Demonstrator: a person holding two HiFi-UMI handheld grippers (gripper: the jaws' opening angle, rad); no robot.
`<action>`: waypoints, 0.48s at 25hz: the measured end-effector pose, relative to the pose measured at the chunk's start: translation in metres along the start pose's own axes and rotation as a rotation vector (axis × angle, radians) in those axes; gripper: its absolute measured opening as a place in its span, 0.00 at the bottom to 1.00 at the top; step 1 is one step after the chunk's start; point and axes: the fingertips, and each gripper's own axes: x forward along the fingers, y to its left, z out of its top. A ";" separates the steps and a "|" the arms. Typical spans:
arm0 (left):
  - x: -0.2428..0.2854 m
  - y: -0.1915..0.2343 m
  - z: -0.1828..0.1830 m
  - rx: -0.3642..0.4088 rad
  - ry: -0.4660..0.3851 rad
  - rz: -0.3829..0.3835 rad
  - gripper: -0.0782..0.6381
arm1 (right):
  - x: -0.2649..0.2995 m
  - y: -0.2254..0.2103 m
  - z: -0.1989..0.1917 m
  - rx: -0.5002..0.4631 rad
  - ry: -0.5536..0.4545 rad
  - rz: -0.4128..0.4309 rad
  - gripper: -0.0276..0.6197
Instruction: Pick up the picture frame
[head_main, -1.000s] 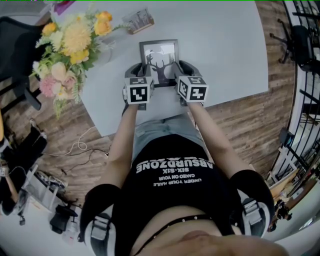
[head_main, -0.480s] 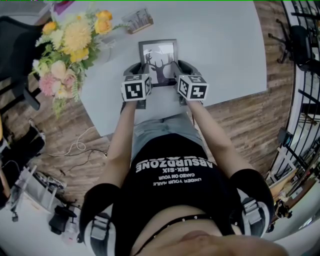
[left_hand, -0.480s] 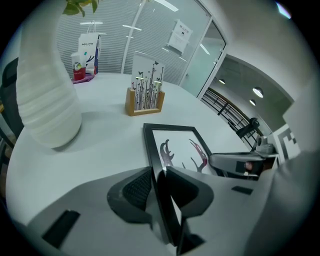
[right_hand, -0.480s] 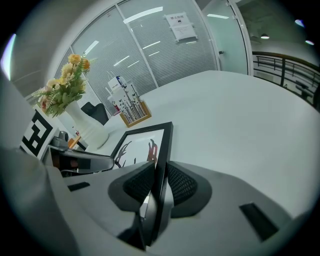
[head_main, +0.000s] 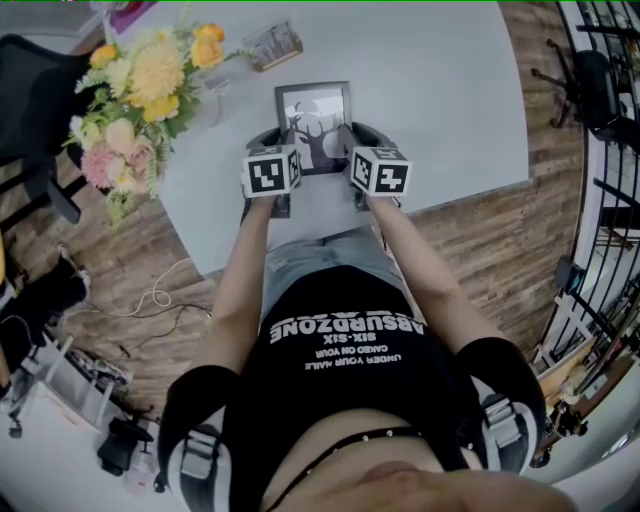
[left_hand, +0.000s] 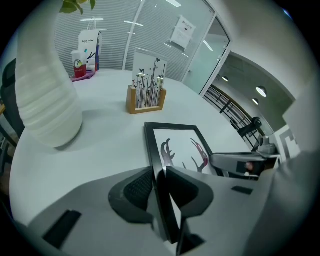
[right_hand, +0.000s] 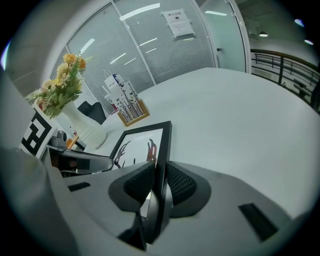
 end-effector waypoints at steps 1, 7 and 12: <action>-0.001 -0.001 0.000 0.000 0.006 0.001 0.23 | -0.001 0.000 0.000 -0.002 0.002 -0.005 0.18; -0.008 -0.001 0.001 0.010 0.007 0.004 0.23 | -0.006 0.004 0.002 -0.013 -0.004 -0.006 0.18; -0.017 -0.004 0.008 0.022 -0.015 0.008 0.23 | -0.013 0.008 0.010 -0.023 -0.030 0.005 0.18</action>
